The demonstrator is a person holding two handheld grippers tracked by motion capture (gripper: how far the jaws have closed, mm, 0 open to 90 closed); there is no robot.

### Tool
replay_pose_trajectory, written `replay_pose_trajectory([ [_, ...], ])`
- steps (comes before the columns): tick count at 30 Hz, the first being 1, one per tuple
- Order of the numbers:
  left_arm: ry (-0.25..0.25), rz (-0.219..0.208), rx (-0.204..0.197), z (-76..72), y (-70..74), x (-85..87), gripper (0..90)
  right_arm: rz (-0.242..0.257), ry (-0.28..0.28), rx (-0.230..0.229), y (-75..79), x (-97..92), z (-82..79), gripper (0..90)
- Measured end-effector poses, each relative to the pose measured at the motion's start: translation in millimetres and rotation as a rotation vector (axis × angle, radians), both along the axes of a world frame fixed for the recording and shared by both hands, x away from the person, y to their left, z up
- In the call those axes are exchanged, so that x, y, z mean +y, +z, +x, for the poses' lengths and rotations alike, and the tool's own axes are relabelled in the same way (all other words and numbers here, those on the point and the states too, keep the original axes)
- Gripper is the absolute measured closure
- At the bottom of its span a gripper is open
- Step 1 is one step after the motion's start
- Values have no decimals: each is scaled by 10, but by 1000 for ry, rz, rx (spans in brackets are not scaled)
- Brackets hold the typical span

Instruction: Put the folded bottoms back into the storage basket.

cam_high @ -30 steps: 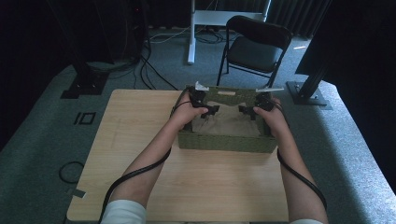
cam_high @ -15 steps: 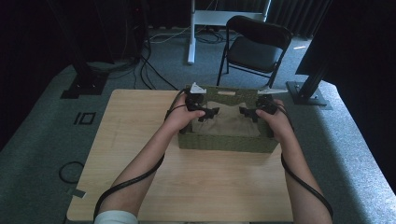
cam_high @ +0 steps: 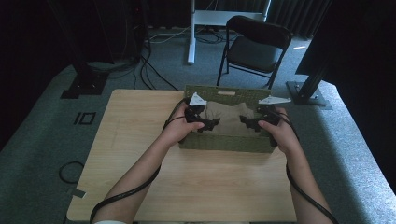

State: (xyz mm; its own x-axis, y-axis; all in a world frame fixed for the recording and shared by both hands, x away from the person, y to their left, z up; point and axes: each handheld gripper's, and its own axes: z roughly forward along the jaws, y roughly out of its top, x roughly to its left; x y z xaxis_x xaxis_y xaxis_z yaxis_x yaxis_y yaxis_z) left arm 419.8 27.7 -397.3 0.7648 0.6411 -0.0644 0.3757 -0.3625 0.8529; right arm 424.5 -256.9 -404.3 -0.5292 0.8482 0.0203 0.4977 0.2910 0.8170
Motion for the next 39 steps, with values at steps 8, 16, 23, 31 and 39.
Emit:
replay_pose_trajectory([
  [8, -22, -7, -2, -207, -47, 39, 194, 13, 37, -50, -34, 58, -271, 130],
  [16, -35, 3, -23, -383, -124, 63, 194, 33, 56, -61, -90, 72, -453, 127],
  [23, -58, -15, -25, -609, -236, 71, 194, 42, 71, -75, -191, 82, -654, 128],
  [31, -67, -15, -28, -727, -346, 100, 194, 56, 78, -83, -352, 117, -814, 128],
  [39, -85, 8, -12, -794, -557, 124, 194, 56, 94, -56, -588, 107, -906, 130],
])
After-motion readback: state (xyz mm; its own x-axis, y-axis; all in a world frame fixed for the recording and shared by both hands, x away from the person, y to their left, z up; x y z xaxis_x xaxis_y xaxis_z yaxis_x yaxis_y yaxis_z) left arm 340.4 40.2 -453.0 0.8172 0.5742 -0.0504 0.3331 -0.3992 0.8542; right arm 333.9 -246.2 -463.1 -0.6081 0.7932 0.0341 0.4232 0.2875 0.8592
